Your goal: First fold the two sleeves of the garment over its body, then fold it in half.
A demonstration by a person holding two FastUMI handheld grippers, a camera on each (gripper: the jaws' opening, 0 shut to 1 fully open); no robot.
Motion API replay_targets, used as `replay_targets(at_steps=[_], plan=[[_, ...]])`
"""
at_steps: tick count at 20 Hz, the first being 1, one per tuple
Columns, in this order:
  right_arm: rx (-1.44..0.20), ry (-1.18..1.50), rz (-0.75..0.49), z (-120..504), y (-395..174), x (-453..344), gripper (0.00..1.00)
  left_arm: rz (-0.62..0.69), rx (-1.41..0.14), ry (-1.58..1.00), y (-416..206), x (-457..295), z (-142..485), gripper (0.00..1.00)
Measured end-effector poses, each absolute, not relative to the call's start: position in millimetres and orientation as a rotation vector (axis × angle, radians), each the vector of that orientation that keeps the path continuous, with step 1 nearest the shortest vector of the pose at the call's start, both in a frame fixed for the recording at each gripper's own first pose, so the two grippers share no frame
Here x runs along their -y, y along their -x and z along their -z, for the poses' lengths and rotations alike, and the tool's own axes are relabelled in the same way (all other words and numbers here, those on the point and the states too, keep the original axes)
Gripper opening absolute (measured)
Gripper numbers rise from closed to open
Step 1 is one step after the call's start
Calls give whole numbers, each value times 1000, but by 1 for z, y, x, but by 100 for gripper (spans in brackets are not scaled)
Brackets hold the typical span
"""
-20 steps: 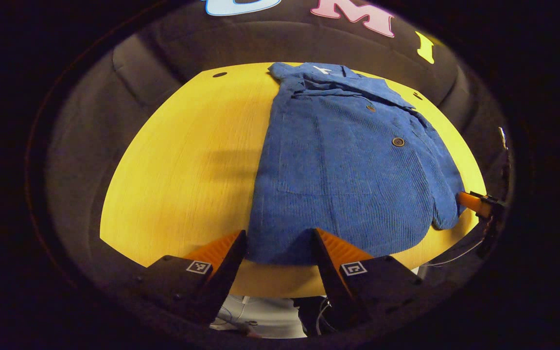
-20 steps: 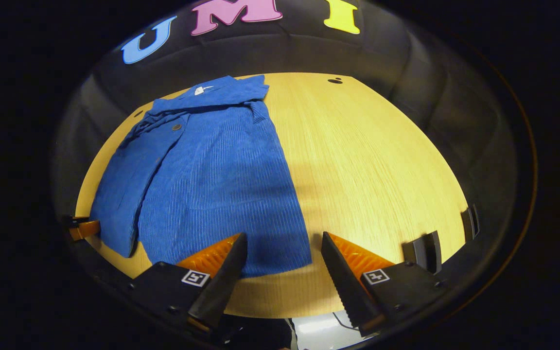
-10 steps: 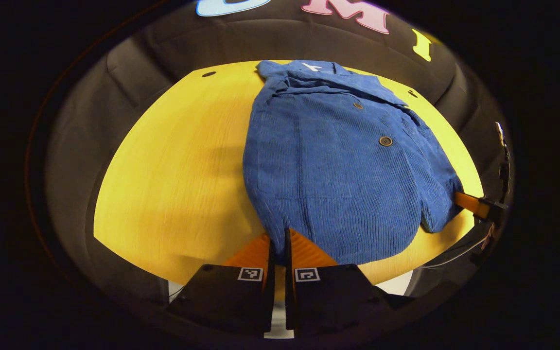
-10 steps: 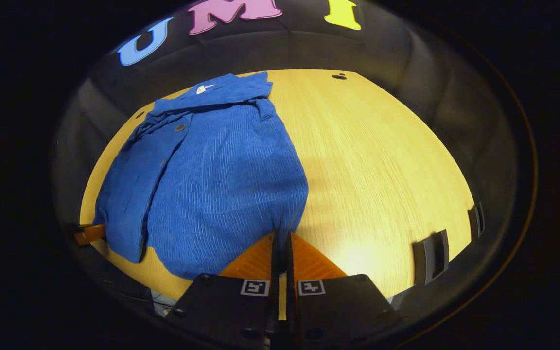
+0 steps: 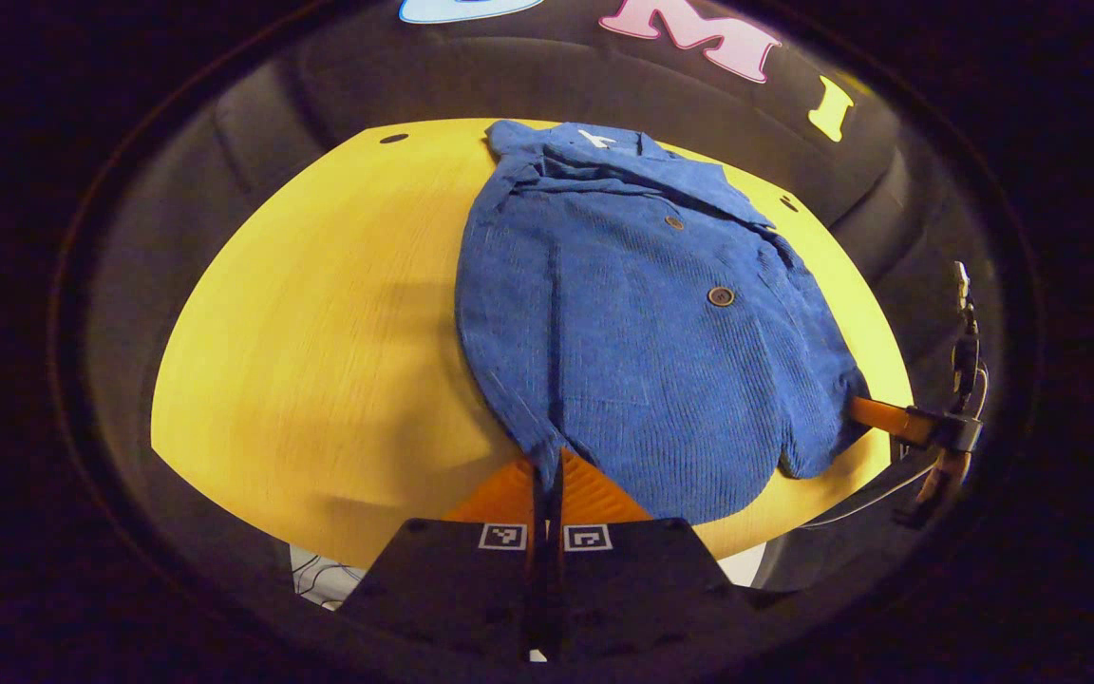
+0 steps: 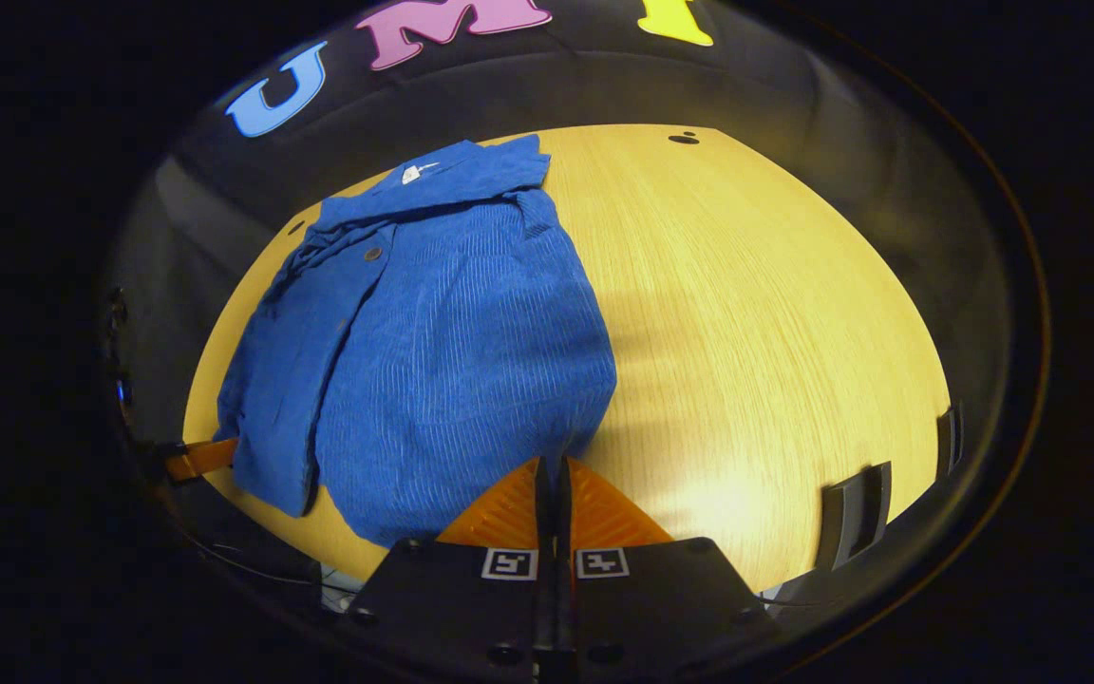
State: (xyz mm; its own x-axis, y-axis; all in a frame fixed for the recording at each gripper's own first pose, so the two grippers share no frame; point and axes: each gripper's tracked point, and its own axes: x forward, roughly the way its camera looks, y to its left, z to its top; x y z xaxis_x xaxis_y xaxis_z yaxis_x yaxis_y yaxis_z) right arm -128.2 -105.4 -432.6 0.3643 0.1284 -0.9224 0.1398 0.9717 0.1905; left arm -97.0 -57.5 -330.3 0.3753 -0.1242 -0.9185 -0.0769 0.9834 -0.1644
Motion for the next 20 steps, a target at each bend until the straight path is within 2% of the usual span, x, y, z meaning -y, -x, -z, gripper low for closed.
replay_targets(at_steps=[8,20], plan=[[-1094,-296,-58,388,60,88,1,74,-1053,292,36,65,272,0],[-794,-305,-113,327,-117,78,1,77,-764,250,-123,60,211,0]])
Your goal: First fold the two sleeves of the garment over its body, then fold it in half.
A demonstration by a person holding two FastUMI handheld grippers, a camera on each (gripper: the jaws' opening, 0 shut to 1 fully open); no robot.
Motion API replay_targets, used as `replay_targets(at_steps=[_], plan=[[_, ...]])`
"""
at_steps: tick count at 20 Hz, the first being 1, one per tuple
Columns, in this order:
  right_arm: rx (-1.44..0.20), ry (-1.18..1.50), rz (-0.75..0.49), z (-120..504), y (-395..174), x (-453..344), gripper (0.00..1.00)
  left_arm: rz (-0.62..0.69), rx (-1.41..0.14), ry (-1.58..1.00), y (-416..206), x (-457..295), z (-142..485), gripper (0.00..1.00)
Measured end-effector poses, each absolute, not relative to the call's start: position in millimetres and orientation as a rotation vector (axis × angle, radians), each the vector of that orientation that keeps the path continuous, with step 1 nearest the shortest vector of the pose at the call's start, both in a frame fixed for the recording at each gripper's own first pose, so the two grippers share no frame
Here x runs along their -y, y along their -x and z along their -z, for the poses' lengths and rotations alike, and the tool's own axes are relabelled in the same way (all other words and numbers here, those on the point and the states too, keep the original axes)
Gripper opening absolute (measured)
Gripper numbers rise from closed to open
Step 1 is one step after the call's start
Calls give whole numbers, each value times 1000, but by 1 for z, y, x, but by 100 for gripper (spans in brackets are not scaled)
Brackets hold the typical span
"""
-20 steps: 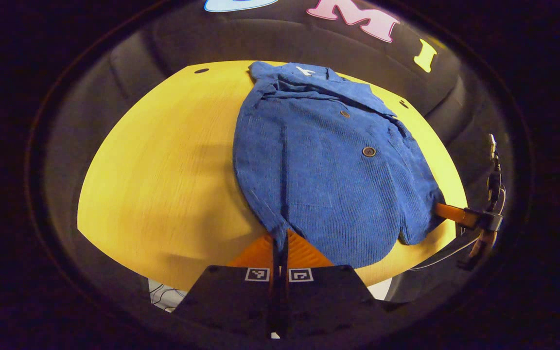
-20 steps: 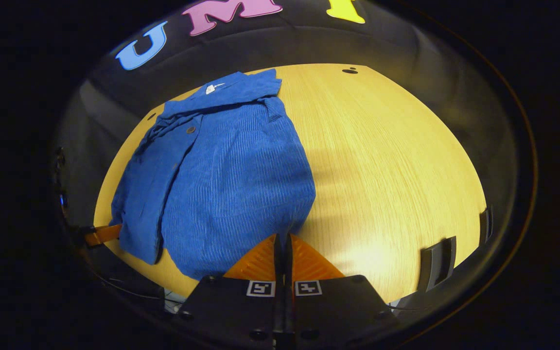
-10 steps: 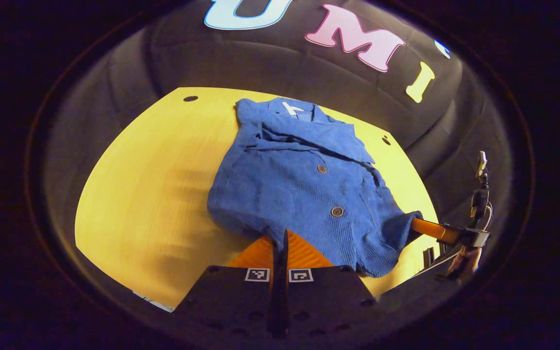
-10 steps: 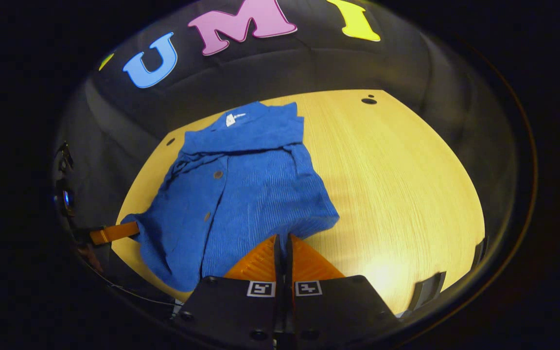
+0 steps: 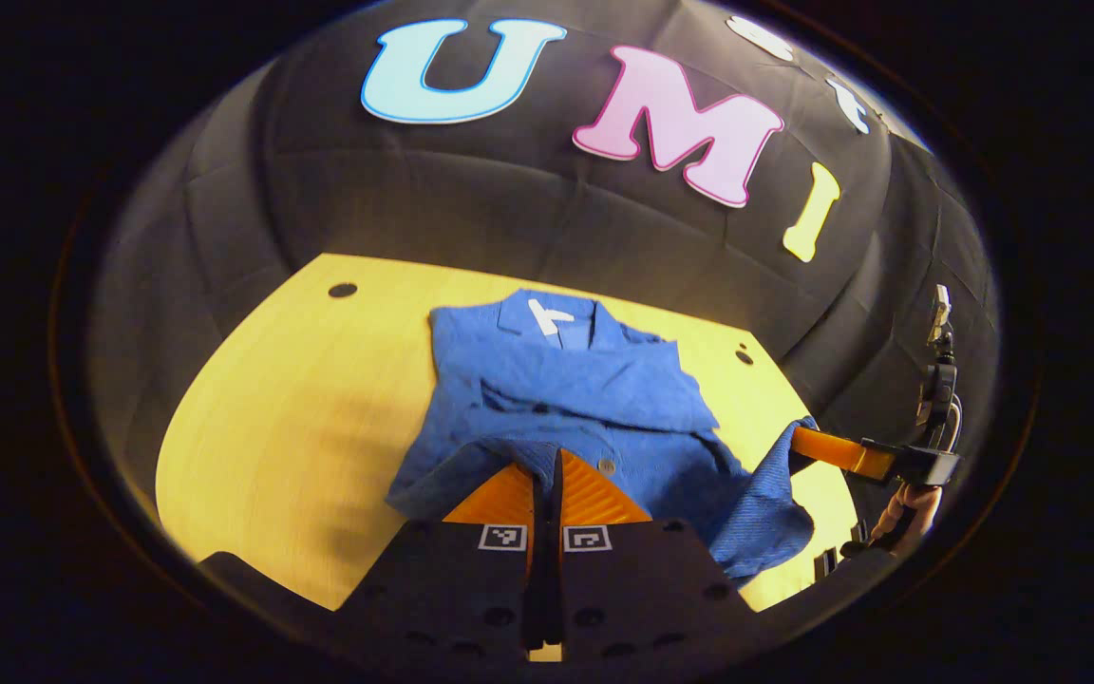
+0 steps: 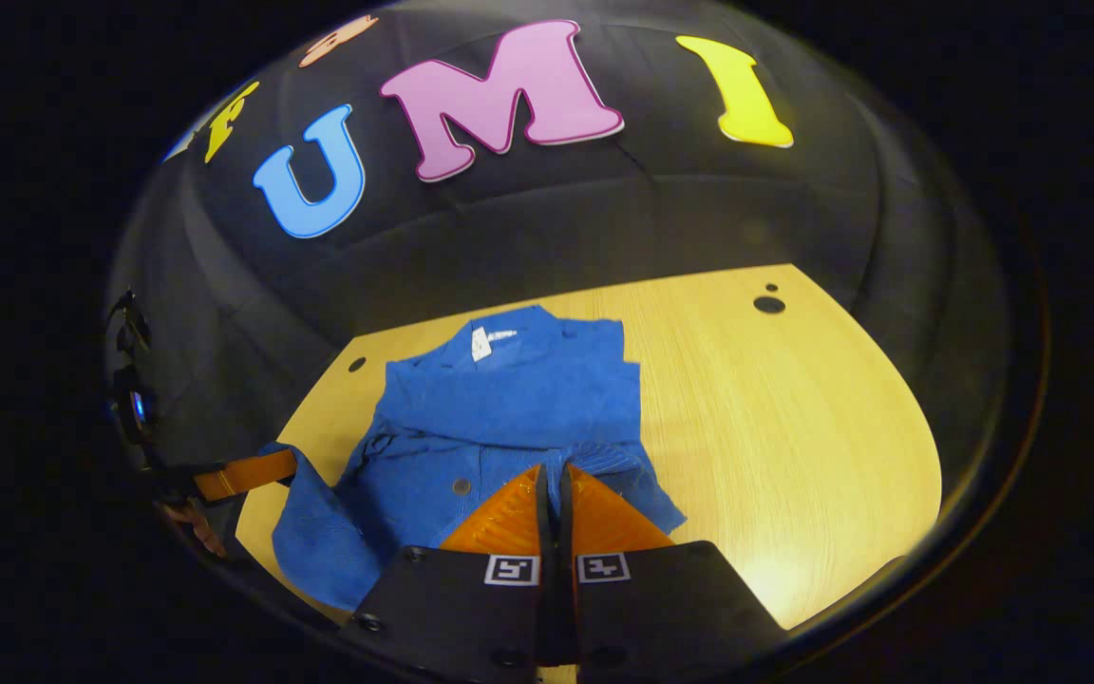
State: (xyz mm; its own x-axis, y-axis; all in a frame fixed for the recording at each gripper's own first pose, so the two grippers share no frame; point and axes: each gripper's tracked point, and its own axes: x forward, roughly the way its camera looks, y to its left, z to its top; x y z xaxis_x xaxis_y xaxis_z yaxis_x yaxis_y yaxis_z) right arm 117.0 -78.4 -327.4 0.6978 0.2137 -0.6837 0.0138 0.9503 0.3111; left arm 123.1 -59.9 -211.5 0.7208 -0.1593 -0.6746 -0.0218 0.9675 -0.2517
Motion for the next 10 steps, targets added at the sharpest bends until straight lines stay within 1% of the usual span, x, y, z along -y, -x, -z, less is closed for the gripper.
replay_targets(at_steps=[6,10], plan=[[-661,-306,-136,307,-205,71,1,84,-590,168,-226,45,181,0],[-598,-363,-101,307,-271,72,0,60,-484,110,-284,35,179,0]])
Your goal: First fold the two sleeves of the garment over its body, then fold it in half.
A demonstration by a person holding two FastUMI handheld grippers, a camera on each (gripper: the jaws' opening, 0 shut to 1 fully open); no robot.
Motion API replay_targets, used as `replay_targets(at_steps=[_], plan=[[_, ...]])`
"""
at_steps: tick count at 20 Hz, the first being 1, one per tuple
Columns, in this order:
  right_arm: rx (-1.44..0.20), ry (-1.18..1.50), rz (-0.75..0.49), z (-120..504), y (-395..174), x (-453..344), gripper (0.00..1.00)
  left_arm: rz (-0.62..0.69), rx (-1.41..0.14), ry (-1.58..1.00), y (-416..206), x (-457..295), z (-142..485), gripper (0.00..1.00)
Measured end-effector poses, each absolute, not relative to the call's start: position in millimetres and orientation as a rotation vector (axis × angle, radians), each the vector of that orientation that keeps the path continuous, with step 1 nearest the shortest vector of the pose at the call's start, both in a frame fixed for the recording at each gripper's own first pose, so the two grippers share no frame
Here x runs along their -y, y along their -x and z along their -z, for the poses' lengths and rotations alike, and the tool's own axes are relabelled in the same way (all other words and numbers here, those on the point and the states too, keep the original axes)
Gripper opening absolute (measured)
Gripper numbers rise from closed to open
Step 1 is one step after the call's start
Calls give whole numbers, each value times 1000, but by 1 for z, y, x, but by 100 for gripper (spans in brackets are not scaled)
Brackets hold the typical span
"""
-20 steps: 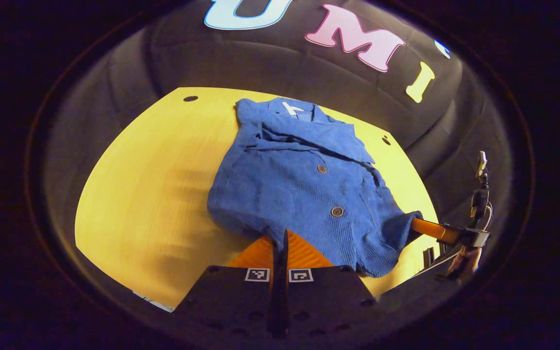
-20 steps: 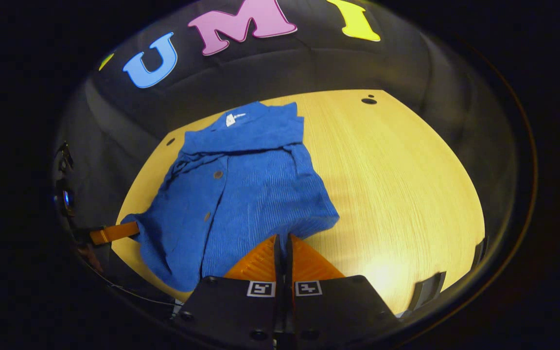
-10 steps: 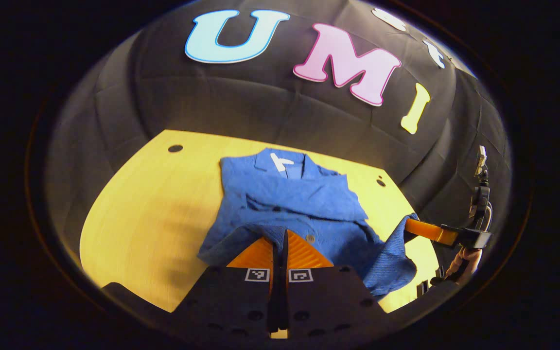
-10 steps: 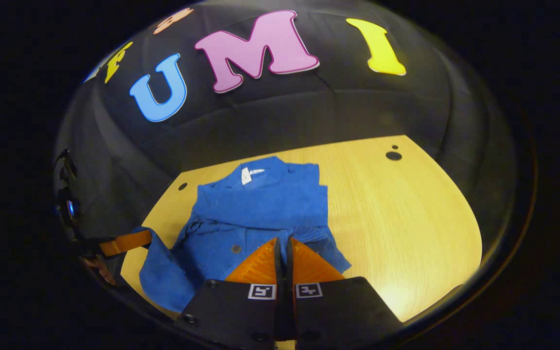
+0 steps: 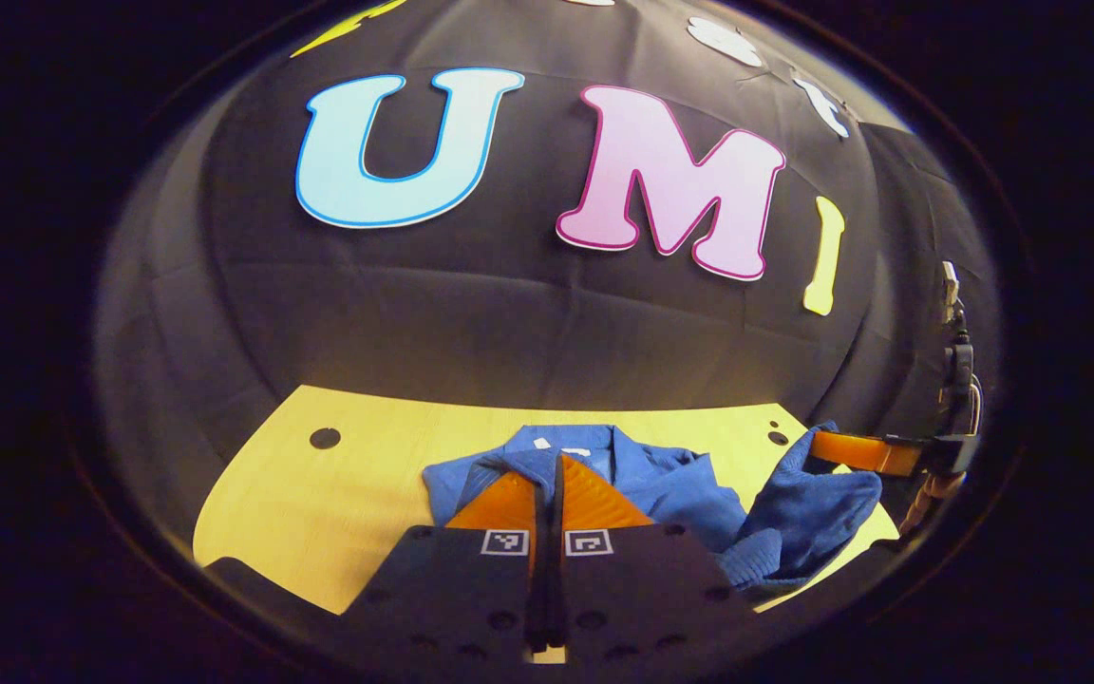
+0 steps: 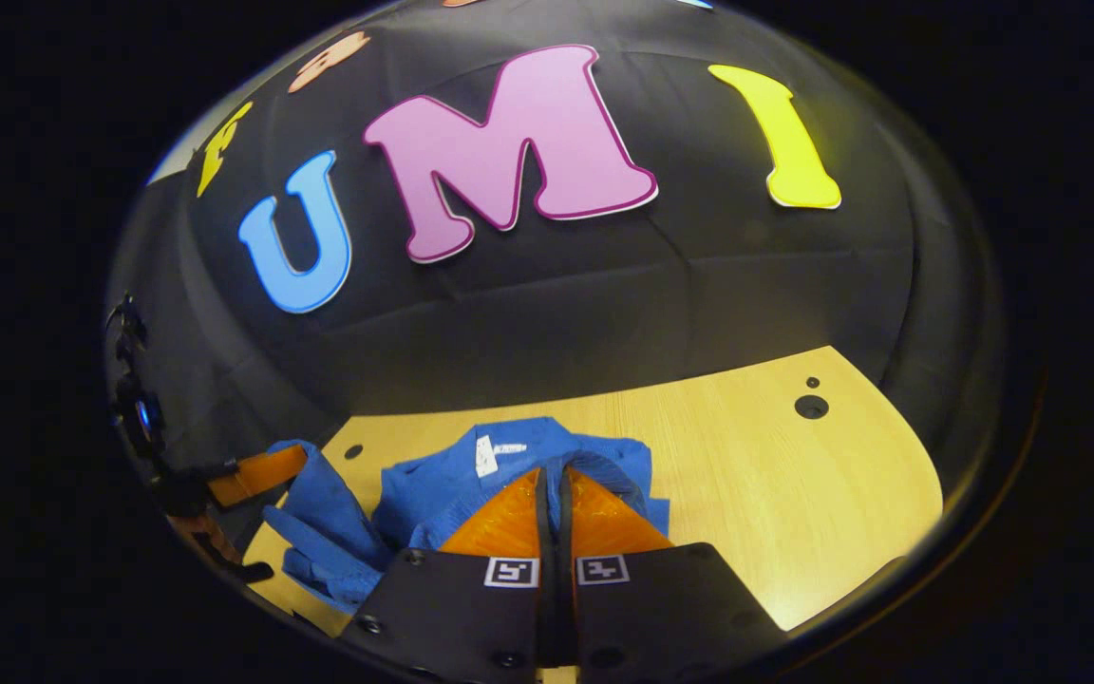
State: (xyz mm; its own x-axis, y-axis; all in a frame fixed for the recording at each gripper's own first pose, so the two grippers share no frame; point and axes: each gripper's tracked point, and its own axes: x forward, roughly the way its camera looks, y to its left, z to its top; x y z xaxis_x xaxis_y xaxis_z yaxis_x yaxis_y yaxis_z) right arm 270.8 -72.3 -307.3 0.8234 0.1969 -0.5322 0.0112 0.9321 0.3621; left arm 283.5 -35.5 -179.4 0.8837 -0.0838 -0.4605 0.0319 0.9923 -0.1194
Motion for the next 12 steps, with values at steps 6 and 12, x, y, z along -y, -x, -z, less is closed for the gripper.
replay_targets(at_steps=[6,12], plan=[[-515,-259,-71,322,-363,91,0,-42,-338,-4,-377,-9,213,0],[-543,-133,-8,396,-418,109,2,-27,-325,34,-437,-32,271,0]])
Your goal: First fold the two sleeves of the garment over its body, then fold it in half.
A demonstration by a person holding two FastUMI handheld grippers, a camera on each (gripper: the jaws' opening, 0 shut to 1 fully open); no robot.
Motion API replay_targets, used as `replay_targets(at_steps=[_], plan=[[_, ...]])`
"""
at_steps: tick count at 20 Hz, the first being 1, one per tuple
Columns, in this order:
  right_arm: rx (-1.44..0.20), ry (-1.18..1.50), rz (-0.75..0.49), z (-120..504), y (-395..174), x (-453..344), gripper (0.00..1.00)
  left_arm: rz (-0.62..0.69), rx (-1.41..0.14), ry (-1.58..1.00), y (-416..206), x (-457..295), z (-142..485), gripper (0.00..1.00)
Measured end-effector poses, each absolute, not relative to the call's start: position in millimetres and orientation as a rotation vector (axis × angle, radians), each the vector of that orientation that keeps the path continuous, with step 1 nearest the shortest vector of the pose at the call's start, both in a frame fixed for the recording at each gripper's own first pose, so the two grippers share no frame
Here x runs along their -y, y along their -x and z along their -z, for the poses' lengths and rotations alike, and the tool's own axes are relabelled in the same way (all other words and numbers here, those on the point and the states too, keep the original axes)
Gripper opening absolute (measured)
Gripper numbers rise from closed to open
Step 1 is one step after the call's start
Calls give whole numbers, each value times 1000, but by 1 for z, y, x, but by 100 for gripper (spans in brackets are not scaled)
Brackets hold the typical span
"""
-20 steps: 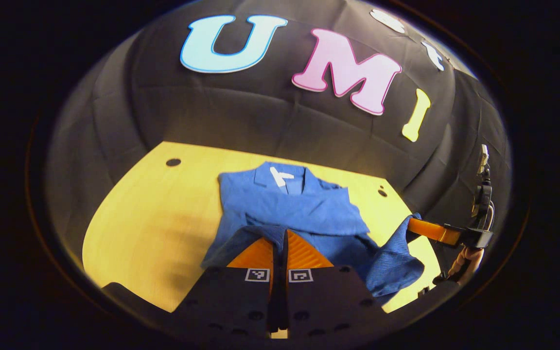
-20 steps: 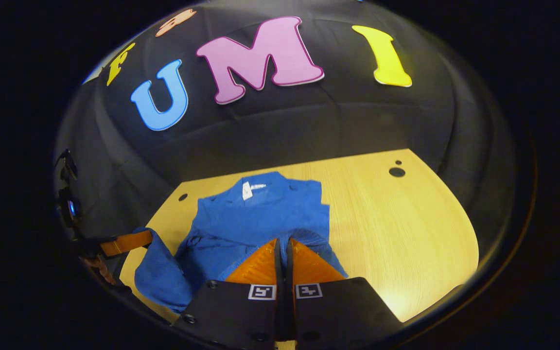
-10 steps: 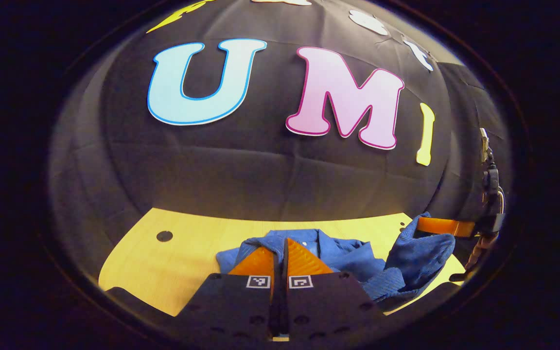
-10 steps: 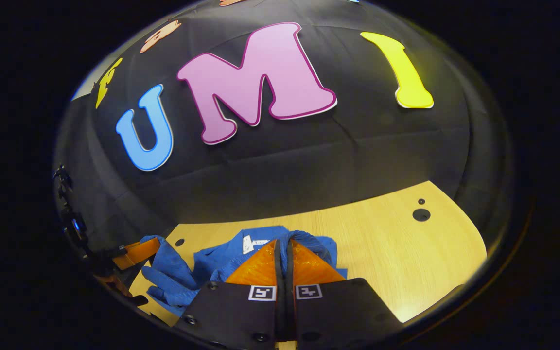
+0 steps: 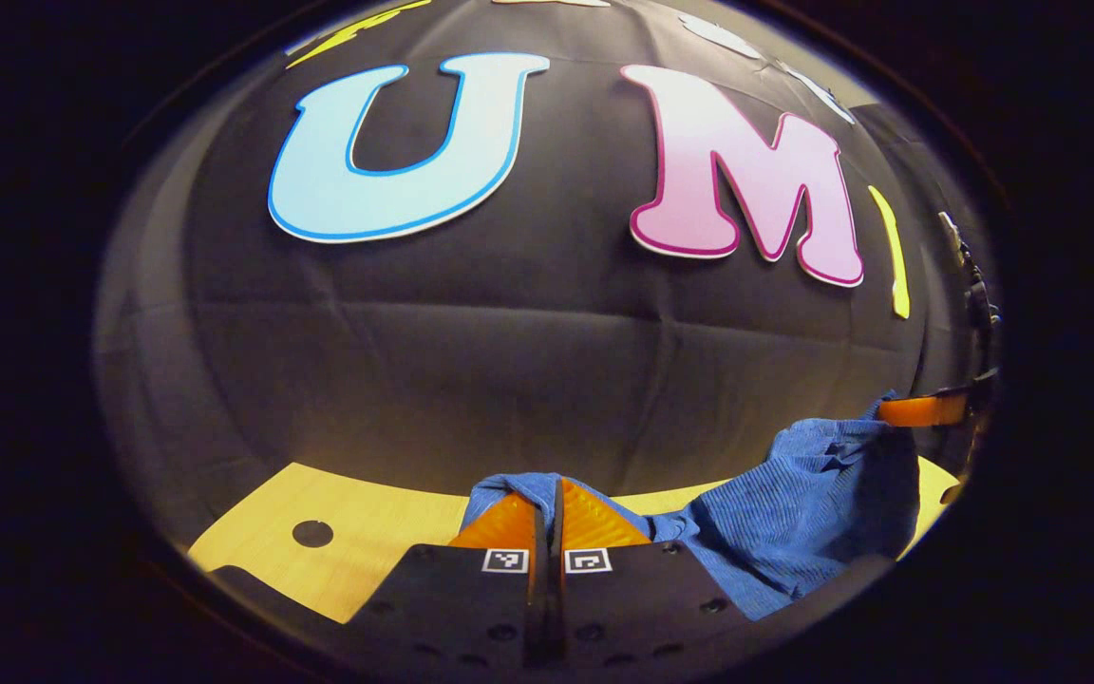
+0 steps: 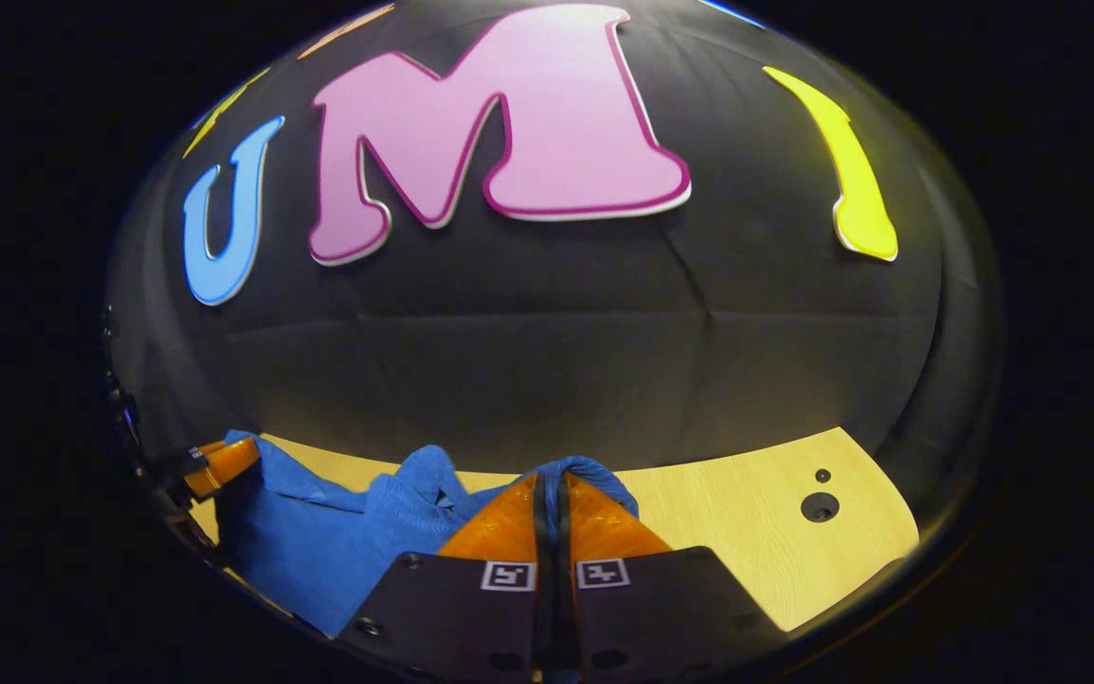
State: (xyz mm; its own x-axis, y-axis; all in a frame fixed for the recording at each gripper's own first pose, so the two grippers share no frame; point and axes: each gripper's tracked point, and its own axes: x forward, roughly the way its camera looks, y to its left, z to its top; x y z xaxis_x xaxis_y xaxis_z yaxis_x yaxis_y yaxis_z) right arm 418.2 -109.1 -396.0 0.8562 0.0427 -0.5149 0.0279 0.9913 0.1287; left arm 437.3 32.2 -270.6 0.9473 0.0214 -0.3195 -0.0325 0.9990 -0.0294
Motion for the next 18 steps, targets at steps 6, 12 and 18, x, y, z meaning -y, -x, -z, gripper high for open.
replay_targets(at_steps=[6,12,18], plan=[[-572,-7,-7,424,-407,112,99,-118,-382,40,-431,-45,294,81],[-438,37,14,366,-379,112,99,-111,-355,-1,-398,-34,258,82],[-305,-20,80,307,-316,112,99,-65,-347,7,-330,-10,224,82]])
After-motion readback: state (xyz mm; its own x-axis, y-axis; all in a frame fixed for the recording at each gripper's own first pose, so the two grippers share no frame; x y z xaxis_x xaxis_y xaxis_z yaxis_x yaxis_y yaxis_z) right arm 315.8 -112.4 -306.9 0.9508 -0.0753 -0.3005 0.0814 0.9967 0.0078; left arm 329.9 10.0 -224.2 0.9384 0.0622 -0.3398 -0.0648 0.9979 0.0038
